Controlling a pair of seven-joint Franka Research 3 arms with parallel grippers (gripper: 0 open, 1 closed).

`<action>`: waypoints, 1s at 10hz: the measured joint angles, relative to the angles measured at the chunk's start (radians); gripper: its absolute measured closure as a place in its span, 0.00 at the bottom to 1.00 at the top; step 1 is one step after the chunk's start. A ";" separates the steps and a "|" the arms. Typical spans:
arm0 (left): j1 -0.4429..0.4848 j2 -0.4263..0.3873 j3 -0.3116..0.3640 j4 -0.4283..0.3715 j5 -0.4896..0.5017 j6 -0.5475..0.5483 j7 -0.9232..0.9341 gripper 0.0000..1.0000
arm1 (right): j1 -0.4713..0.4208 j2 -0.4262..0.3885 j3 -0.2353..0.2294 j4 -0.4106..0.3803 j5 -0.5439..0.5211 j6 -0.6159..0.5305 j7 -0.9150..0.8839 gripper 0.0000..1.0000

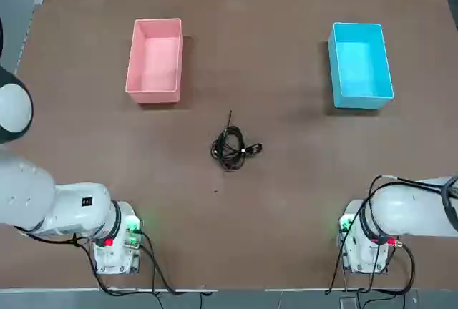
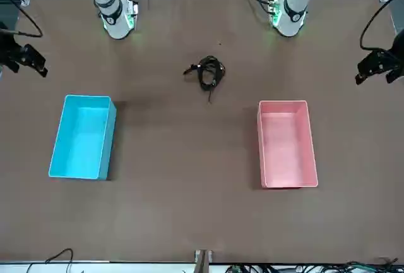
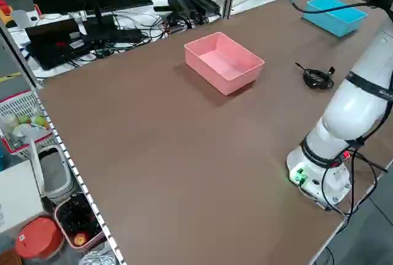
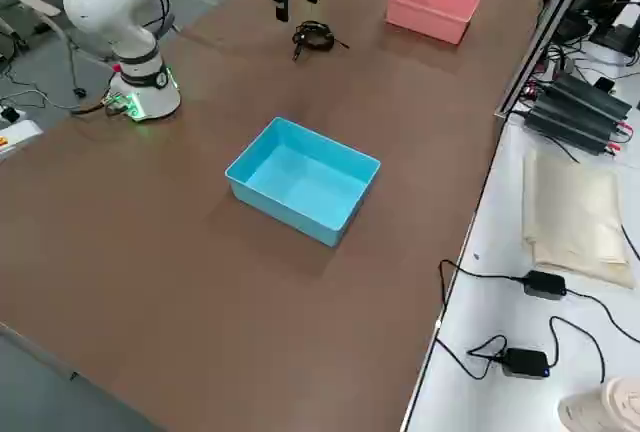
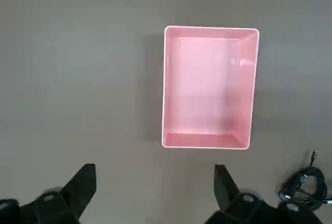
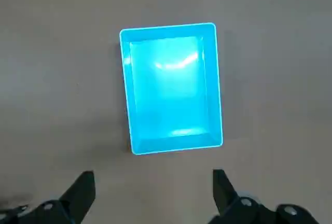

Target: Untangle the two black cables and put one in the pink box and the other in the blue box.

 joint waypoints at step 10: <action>-0.032 0.101 -0.273 -0.025 0.001 -0.001 -0.801 0.00 | 0.037 0.016 0.003 -0.035 0.055 0.059 0.116 0.00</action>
